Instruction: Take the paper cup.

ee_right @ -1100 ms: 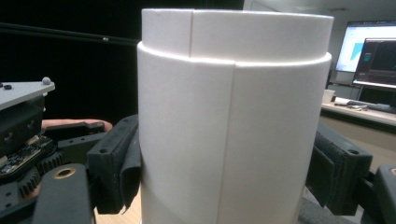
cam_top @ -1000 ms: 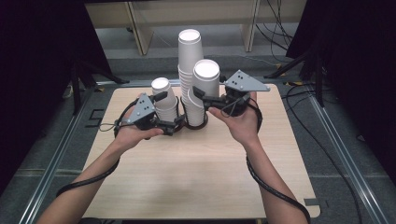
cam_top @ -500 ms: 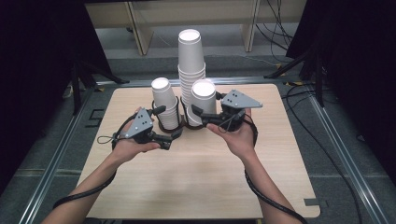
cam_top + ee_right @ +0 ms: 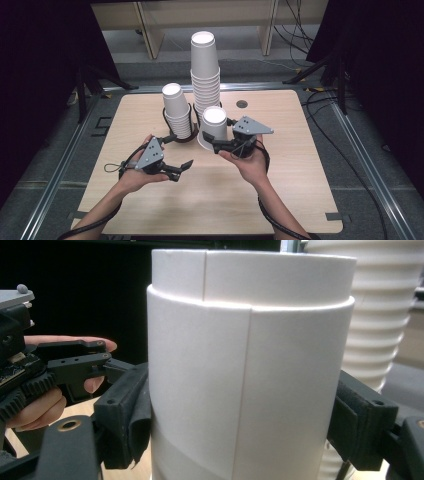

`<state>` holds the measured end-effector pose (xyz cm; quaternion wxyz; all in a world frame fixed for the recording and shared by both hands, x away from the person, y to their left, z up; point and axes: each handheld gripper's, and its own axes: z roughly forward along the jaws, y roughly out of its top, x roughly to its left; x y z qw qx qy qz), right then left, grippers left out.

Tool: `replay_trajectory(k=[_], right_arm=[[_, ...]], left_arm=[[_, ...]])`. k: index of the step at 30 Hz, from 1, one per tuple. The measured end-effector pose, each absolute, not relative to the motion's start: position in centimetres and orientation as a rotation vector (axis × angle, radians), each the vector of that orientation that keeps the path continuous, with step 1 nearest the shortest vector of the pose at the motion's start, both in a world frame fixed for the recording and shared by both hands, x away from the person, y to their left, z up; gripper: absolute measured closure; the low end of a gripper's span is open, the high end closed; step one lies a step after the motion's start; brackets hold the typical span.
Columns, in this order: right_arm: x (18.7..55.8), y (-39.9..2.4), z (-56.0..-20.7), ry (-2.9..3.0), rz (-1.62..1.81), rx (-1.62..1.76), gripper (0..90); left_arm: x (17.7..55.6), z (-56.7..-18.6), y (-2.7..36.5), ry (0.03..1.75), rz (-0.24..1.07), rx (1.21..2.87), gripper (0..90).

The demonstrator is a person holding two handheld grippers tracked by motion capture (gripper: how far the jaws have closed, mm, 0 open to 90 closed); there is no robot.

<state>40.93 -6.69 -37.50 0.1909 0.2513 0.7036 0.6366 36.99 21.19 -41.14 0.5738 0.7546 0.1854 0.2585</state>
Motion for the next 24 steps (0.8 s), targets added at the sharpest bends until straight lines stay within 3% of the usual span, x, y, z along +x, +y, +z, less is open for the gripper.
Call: replay_trajectory(k=[13,24], right_arm=[[39.9,-5.7,-43.3,2.087,1.802,0.728,22.4],[39.2,-5.5,-44.8,2.118,1.822,0.755,22.3]], left_arm=[[34.9,-47.1,22.5,0.51,0.579,1.73,4.6],[34.4,-47.6,22.2,0.492,0.54,1.751,4.8]])
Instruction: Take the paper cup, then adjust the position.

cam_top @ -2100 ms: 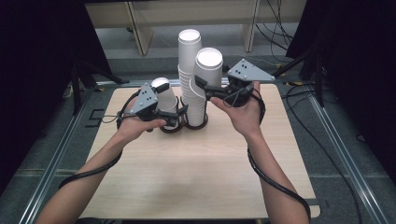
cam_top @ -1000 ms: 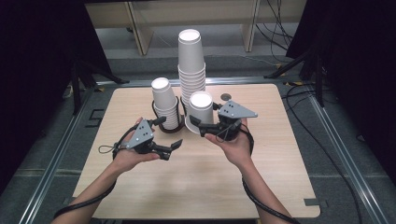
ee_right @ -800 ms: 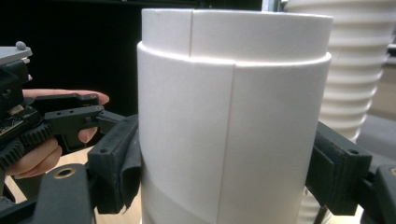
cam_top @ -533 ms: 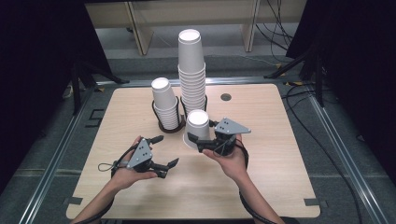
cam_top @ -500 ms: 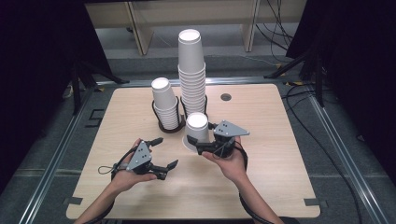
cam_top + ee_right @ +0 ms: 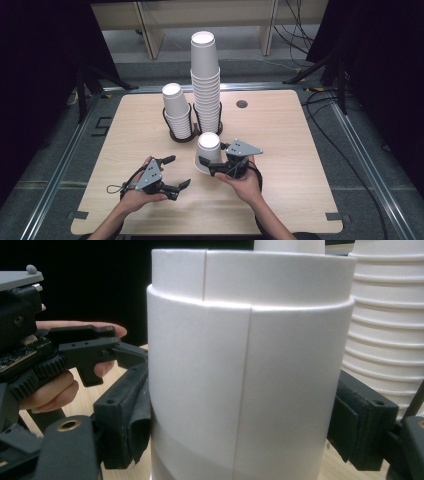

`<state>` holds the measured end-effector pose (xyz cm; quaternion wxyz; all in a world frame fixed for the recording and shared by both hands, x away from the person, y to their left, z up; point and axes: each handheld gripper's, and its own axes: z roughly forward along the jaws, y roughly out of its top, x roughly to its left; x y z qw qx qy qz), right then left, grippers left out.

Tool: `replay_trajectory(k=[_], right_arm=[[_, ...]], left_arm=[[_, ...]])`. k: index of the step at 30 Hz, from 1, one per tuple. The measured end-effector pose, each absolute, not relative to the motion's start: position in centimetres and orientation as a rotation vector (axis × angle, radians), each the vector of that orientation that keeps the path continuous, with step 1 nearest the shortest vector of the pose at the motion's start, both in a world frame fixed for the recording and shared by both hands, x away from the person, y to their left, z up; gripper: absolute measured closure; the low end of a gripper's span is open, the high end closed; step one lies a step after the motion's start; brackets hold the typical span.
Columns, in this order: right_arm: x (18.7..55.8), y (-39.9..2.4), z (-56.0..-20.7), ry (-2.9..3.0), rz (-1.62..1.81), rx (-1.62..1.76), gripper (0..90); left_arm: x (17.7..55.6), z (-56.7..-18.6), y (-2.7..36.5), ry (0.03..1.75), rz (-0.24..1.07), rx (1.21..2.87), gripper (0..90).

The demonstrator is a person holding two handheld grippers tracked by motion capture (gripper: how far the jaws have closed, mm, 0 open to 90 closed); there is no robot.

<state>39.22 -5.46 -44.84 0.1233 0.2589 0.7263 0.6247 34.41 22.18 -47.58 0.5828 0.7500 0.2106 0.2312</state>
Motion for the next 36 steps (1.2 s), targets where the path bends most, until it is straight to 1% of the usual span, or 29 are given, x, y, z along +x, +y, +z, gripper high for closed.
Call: replay_trajectory(k=[9,15,25,30,32,36], right_arm=[[38.7,-5.0,-45.0,2.123,1.835,0.735,22.1],[39.1,-4.5,-45.1,2.16,1.844,0.698,22.1],[39.2,-4.1,-44.2,2.155,1.86,0.696,22.1],[39.2,-3.5,-44.3,2.152,1.881,0.667,22.1],[39.4,-3.5,-44.3,2.134,1.859,0.62,22.1],[39.2,-3.1,-44.4,2.163,1.873,0.647,22.1]], left_arm=[[34.6,-47.1,21.7,0.49,0.494,1.756,4.7],[35.6,-46.6,20.5,0.499,0.434,1.761,1.4],[36.7,-46.3,19.2,0.487,0.418,1.794,0.3],[37.1,-46.4,18.7,0.495,0.404,1.766,0.1],[37.1,-46.3,18.7,0.502,0.408,1.773,0.1],[37.4,-46.2,18.4,0.499,0.417,1.788,0.1]])
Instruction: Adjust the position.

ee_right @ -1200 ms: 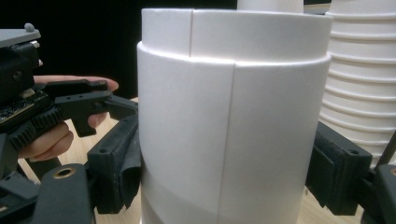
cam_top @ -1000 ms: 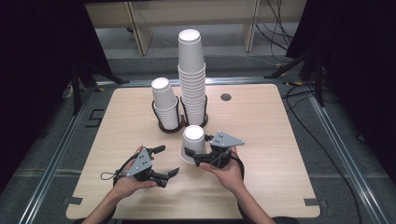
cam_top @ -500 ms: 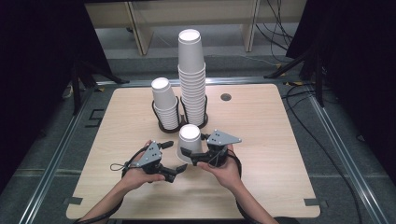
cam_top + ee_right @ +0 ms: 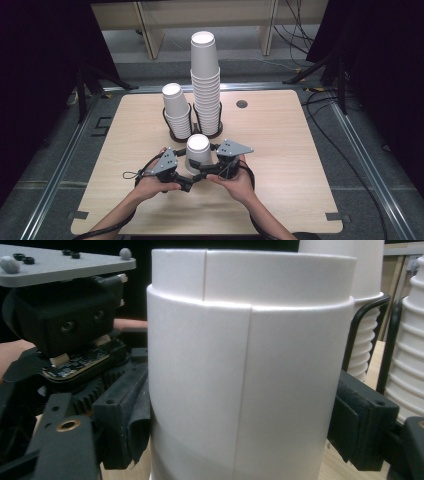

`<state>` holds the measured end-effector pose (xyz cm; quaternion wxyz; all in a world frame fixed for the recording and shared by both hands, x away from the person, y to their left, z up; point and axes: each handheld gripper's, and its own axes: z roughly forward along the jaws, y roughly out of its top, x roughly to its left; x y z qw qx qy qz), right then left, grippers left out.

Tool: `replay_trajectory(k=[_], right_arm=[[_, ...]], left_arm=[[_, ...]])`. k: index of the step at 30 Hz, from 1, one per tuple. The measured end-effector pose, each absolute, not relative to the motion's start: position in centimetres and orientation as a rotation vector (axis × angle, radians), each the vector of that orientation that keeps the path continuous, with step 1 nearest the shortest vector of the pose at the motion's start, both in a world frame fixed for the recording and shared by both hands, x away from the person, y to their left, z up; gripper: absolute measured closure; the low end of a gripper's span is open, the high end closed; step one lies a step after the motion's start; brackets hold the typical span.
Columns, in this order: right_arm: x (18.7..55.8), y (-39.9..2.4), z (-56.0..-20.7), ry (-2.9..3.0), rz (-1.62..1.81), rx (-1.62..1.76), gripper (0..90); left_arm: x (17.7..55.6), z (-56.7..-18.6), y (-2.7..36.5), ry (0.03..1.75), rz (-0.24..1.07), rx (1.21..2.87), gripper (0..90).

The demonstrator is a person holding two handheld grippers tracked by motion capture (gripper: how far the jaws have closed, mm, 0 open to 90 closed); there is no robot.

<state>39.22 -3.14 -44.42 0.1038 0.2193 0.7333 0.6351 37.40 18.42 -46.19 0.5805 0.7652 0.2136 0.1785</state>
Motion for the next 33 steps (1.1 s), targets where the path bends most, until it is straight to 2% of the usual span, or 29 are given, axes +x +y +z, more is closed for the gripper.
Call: replay_trajectory(k=[11,22,33], right_arm=[[39.1,-2.2,-44.4,2.155,1.896,0.621,22.0],[39.2,-2.3,-44.5,2.212,1.881,0.692,16.2],[39.4,-3.7,-43.5,2.15,1.898,0.643,14.8]], left_arm=[[38.1,-46.2,17.7,0.503,0.414,1.801,2.0],[38.0,-46.3,18.0,0.482,0.433,1.837,13.9],[38.4,-45.7,19.2,0.484,0.438,1.848,18.1]])
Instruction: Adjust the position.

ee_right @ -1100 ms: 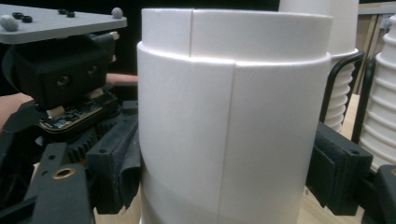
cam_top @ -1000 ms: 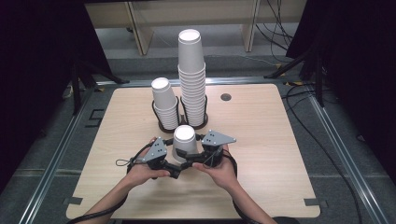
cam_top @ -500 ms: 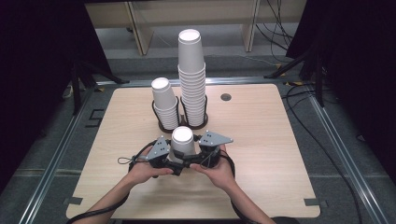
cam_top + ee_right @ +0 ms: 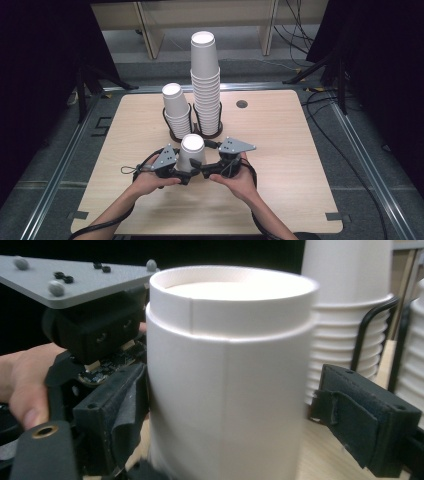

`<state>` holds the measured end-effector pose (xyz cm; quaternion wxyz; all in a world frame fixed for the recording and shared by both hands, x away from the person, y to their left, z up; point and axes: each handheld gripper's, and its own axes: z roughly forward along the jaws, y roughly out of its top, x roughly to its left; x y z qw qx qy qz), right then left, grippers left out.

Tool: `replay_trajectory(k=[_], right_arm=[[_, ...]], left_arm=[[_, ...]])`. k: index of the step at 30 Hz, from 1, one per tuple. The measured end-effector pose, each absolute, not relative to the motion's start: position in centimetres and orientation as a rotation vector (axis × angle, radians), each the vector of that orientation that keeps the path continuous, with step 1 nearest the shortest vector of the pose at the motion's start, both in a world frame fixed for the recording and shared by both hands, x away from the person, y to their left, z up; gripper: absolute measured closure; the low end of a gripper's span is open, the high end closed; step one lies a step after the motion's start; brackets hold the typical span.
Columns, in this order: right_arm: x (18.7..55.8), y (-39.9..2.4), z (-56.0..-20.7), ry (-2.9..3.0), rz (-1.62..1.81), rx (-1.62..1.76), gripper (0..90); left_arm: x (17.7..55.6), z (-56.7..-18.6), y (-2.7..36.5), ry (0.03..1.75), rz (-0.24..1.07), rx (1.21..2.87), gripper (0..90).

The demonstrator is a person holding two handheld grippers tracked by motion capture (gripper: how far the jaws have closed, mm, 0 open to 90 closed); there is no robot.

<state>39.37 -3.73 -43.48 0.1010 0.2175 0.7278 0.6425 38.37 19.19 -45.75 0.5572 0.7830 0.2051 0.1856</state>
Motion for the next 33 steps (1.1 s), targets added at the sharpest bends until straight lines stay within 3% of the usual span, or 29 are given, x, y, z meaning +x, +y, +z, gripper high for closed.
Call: replay_trajectory(k=[8,14,21,25,33], right_arm=[[38.7,-6.0,-43.4,2.163,1.892,0.701,14.7],[38.4,-7.2,-43.9,2.189,1.832,0.703,14.9],[38.4,-7.3,-44.1,2.224,1.781,0.659,15.1],[38.3,-7.0,-44.5,2.284,1.736,0.644,15.1],[38.2,-6.4,-44.9,2.33,1.709,0.61,15.1]], left_arm=[[38.9,-44.9,20.8,0.426,0.467,1.995,18.5],[39.9,-42.8,21.5,0.284,0.493,2.208,18.9],[41.1,-40.6,21.6,0.109,0.44,2.566,19.3],[41.1,-40.2,21.3,-0.075,0.428,2.773,19.3],[40.4,-39.7,20.0,-0.293,0.434,2.921,19.2]])
